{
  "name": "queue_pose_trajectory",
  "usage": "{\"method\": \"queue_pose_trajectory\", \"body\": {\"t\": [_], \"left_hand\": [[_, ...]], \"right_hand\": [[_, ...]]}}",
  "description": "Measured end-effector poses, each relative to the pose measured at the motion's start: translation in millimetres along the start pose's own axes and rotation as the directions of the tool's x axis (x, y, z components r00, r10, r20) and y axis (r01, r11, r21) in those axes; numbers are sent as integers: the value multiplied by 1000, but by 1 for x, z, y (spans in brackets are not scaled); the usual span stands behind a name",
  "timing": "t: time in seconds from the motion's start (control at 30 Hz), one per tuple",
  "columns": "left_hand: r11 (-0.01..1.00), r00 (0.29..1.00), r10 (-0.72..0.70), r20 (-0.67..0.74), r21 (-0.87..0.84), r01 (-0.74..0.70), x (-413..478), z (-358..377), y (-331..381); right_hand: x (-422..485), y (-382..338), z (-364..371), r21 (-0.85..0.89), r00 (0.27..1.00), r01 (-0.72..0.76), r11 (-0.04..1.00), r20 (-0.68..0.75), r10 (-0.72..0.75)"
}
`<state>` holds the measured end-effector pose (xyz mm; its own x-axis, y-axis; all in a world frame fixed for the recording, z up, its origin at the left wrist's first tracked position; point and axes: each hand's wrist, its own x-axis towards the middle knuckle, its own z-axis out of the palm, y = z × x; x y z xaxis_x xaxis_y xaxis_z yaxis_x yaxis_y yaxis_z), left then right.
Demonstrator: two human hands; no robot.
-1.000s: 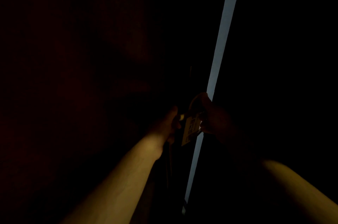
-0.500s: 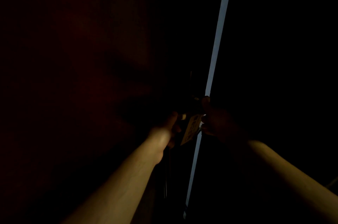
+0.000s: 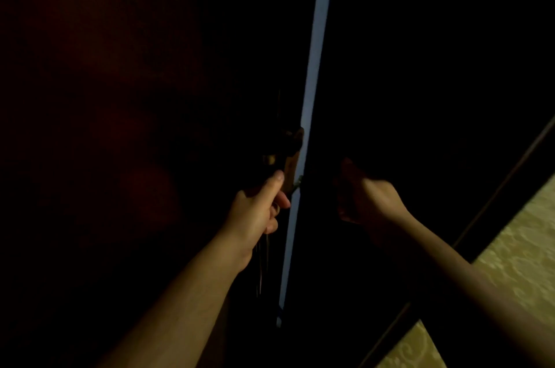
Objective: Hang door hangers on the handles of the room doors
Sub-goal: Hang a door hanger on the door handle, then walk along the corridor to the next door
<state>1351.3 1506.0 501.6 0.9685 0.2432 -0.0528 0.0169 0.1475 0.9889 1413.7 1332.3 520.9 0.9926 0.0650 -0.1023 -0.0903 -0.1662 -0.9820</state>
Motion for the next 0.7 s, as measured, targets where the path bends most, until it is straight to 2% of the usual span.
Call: {"method": "queue_pose_trajectory", "body": {"t": [0.1,0.2,0.33,0.43,0.7], "left_hand": [[1000,996,-6,84,20,5,-18,18,-1],[999,984,-8,179,40,0,-38,43,5],[999,960,27,280,34,-38,-73,84,21],[996,935,64,349,33,-80,-102,120,27],[993,878,43,478,74,-89,-193,239,12]], "right_hand": [[-29,7,-34,194,999,-43,980,12,42],[-54,9,-70,258,1000,-6,966,11,3],[-92,10,-115,253,988,84,964,-145,-48],[-125,13,-152,253,975,137,958,-208,-84],[-237,43,-292,200,901,117,973,-433,-20]]}}
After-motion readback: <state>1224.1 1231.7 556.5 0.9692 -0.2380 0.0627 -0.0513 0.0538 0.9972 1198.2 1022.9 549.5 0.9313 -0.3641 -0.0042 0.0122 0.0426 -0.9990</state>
